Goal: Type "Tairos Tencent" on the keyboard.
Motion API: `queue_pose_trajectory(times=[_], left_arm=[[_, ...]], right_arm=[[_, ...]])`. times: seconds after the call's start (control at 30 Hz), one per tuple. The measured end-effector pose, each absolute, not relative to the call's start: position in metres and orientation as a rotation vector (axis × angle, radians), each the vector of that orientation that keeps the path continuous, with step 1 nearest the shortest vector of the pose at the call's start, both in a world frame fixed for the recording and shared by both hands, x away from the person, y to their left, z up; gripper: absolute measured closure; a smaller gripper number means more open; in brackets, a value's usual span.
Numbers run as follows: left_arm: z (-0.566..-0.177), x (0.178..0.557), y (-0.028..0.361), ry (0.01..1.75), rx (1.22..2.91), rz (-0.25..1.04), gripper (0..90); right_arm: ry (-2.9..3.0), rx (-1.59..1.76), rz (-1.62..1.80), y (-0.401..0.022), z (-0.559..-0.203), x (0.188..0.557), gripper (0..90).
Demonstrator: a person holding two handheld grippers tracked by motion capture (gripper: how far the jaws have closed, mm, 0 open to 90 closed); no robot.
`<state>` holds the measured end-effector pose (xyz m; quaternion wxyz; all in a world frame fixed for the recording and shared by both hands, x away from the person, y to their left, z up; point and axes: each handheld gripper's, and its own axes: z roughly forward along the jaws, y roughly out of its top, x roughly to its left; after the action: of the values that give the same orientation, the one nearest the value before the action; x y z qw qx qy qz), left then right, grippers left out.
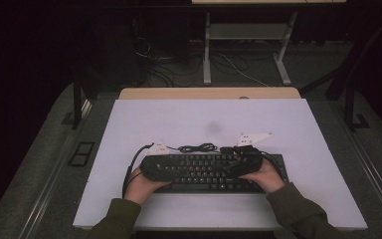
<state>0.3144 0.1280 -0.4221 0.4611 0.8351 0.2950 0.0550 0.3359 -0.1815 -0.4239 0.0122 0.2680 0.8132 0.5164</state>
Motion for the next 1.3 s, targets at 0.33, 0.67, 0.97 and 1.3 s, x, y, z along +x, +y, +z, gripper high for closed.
queue_pose_trajectory(times=[0.33, 0.67, 0.97, 1.3], left_arm=[[-0.422, 0.309, 0.139, 0.736, 2.039, 0.180, 29.3], [-0.421, 0.298, 0.151, 0.768, 2.009, 0.219, 16.9], [-0.421, 0.286, 0.169, 0.777, 1.970, 0.242, 12.3], [-0.423, 0.278, 0.185, 0.818, 1.966, 0.285, 4.4]], right_arm=[[2.478, 0.882, 1.592, -0.209, -0.423, 0.325, 18.1], [2.418, 0.930, 1.591, -0.235, -0.420, 0.312, 18.2], [2.388, 0.978, 1.564, -0.256, -0.423, 0.297, 18.1], [2.353, 1.038, 1.559, -0.279, -0.428, 0.282, 18.2]])
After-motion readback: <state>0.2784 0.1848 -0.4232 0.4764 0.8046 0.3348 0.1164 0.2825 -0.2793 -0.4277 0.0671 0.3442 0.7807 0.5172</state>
